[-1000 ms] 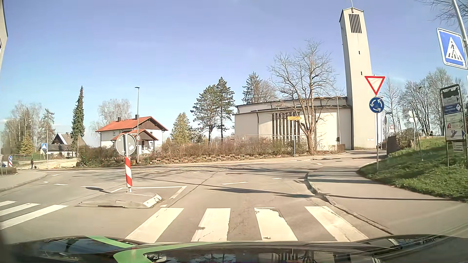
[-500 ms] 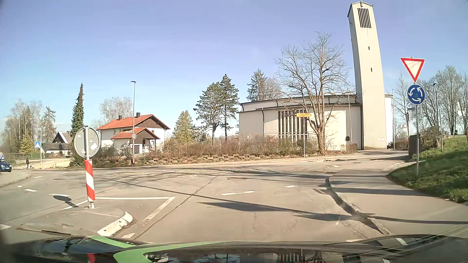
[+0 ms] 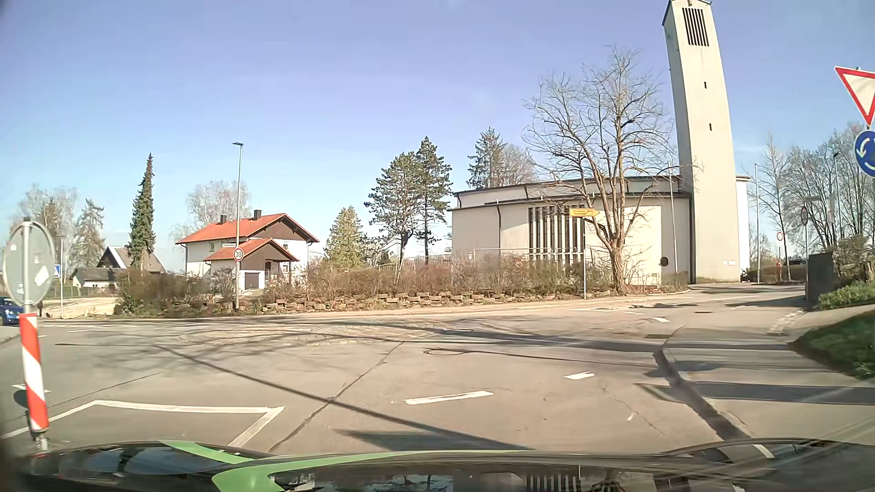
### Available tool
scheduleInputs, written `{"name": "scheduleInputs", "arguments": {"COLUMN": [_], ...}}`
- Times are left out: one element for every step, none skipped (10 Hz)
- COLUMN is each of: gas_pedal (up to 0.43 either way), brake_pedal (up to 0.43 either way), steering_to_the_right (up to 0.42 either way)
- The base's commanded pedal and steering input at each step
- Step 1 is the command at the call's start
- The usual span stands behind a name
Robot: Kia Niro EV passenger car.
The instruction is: Follow the waypoints while adhering to traffic rules and regulations
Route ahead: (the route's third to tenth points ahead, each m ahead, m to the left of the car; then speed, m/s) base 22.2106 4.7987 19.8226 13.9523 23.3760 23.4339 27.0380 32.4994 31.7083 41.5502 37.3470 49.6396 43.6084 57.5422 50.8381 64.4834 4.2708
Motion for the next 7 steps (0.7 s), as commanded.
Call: {"name": "scheduleInputs", "arguments": {"gas_pedal": [0.000,0.000,0.000,0.000,0.000,0.000,0.000], "brake_pedal": [0.280,0.293,0.323,0.348,0.348,0.348,0.354], "steering_to_the_right": [-0.010,-0.005,-0.001,0.001,0.004,0.005,0.005]}}
